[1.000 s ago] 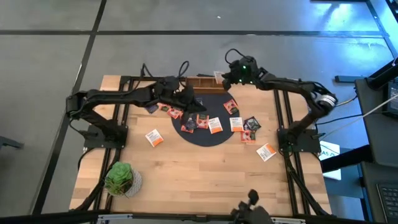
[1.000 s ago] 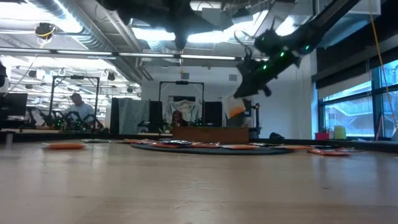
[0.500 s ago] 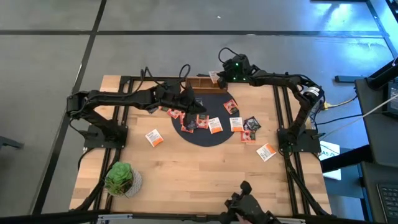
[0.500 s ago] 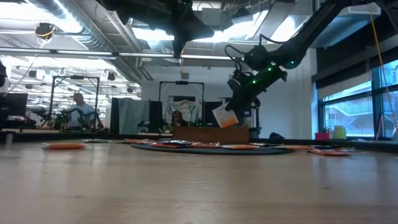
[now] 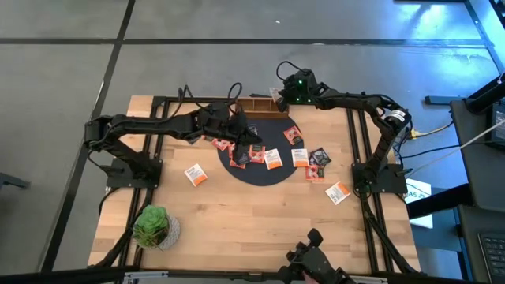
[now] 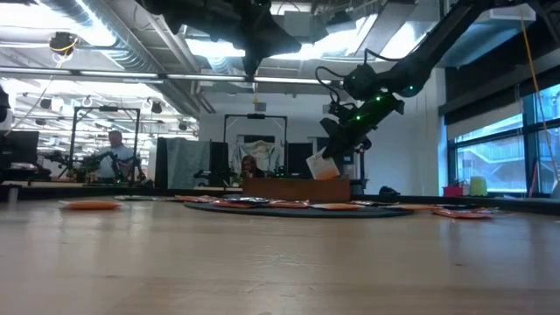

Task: Pick & Place Tea
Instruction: Put the white tea bag into the right section of the wooden organizer, then put the orange tea bag into the middle section of the wooden organizer

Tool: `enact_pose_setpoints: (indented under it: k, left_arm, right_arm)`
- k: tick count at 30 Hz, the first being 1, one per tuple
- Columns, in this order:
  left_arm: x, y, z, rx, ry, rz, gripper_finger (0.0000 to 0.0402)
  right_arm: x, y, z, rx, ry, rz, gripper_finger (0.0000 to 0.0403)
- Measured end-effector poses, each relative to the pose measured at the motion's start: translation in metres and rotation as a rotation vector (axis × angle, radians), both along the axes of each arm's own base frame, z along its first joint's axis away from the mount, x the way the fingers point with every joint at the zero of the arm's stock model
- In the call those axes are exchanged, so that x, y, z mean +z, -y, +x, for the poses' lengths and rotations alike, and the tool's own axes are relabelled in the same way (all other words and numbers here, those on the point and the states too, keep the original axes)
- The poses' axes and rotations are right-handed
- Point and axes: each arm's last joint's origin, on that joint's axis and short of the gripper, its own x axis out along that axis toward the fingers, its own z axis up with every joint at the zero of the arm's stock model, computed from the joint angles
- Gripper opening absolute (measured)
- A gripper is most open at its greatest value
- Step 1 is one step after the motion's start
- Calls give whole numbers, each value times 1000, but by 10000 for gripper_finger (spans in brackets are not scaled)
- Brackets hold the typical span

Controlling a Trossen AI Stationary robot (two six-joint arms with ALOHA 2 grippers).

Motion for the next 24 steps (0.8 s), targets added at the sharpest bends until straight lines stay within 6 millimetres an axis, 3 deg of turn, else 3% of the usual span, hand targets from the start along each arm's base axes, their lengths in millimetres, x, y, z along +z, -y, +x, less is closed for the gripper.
enact_pose_setpoints:
  k: [15, 24]
  left_arm:
    - [0, 0, 0, 0, 0, 1, 15]
    - [-6, 1, -2, -1, -65, -15, 15]
  right_arm:
    - [1, 1, -1, 6, -15, -10, 75]
    - [50, 11, 10, 72, -83, 45, 118]
